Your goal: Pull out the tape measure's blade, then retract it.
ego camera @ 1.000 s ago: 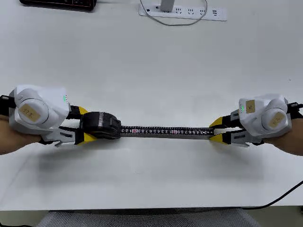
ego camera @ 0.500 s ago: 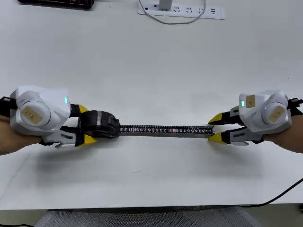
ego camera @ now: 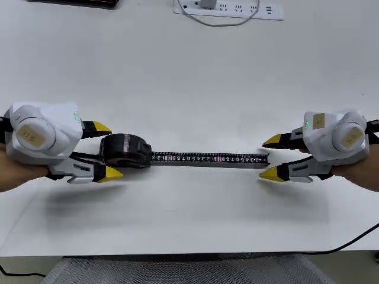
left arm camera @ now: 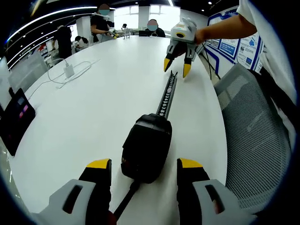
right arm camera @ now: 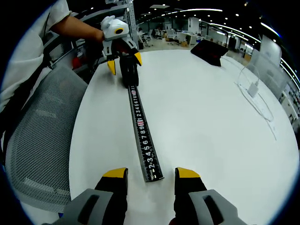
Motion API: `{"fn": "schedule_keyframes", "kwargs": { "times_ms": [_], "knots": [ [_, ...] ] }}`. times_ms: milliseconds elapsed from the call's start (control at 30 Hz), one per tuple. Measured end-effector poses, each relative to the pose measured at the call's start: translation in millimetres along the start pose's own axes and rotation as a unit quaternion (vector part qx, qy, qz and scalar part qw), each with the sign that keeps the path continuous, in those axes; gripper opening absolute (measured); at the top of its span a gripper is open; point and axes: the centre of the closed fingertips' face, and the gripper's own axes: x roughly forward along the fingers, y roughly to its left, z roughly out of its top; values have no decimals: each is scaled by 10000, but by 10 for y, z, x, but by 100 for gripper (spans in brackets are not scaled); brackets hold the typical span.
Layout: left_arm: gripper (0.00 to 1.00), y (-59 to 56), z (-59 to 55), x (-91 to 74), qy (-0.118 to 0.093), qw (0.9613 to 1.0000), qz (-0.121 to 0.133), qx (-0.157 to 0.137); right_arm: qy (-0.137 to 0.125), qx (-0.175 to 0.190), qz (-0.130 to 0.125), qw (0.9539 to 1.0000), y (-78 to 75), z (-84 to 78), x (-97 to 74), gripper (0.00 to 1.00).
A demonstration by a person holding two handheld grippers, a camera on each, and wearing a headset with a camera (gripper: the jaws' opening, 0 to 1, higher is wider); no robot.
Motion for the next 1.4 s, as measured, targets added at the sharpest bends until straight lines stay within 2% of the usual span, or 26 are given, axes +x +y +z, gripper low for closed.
{"fn": "schedule_keyframes", "kwargs": {
  "times_ms": [167, 333, 667, 900, 1000, 1200, 1400],
  "knots": [
    [57, -24, 26, -38, -96, 9998, 48, -185, -112, 269, -3, 9996, 47, 26, -18, 41],
    [64, -60, 72, -104, -265, 9988, 102, -395, -157, 412, -156, 9989, 71, 15, -29, 49],
    [70, -51, 88, -219, -483, 9958, 492, -597, -290, 717, -486, 9958, 90, 0, -80, 66],
    [77, -104, 85, -274, -620, 9920, 634, -902, -407, 864, -640, 9934, 120, 28, -111, 75],
    [78, -146, 74, -290, -633, 9915, 704, -888, -442, 921, -702, 9923, 144, 36, -140, 77],
    [81, -205, 74, -351, -785, 9868, 930, -1067, -611, 1097, -855, 9884, 172, 60, -210, 81],
    [82, -257, 35, -396, -830, 9836, 1076, -1189, -810, 1194, -1017, 9843, 182, 126, -268, 83]
  ]
}}
